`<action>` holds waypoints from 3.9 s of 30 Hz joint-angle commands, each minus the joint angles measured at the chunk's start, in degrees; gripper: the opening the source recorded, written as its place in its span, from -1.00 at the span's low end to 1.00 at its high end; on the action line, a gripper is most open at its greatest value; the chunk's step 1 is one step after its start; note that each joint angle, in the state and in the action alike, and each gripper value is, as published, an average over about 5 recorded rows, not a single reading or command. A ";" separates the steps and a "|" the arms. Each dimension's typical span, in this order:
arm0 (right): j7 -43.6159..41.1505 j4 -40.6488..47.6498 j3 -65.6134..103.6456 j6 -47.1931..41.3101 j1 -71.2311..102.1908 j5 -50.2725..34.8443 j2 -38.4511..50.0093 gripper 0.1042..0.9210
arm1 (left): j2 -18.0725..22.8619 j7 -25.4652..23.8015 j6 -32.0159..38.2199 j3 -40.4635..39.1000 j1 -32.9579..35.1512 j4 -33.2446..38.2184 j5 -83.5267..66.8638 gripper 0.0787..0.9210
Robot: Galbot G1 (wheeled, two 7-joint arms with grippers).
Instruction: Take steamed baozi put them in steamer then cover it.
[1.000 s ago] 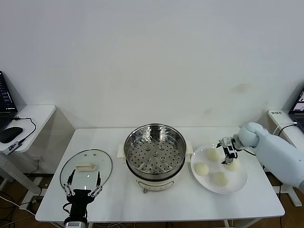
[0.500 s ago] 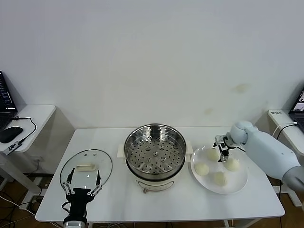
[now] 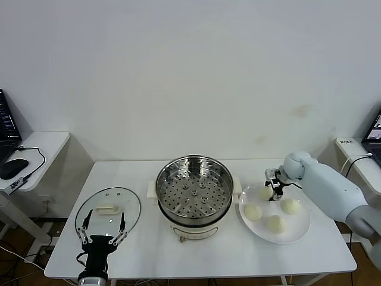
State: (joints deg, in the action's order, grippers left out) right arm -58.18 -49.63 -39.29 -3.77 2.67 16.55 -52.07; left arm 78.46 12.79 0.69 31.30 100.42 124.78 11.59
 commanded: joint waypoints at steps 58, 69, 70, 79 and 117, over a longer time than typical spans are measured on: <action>6.61 -20.85 -36.01 14.84 -33.20 -12.32 -19.91 0.26 | 0.09 1.26 -0.26 2.12 0.70 2.05 -3.19 0.77; 8.94 -14.22 -34.79 26.17 -28.49 0.31 -21.18 0.26 | 0.09 1.34 -0.25 2.38 0.49 1.87 -3.19 0.77; 9.03 -13.84 -34.68 26.48 -28.20 0.57 -21.19 0.26 | 0.07 1.34 -0.24 2.40 0.53 1.90 -3.18 0.77; 10.17 -11.07 -33.27 28.34 -25.49 1.81 -21.80 0.27 | 0.02 1.33 -0.25 2.45 0.87 2.43 -3.01 0.77; 3.14 -50.07 -26.02 -19.95 -34.77 -30.02 26.85 0.76 | -4.68 -2.51 -9.79 3.30 -1.88 4.96 -6.30 0.77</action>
State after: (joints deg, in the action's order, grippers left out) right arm -54.64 -87.19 -68.77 -8.72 -35.13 -7.86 -44.49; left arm 74.82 13.07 -6.69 34.26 99.21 129.79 5.99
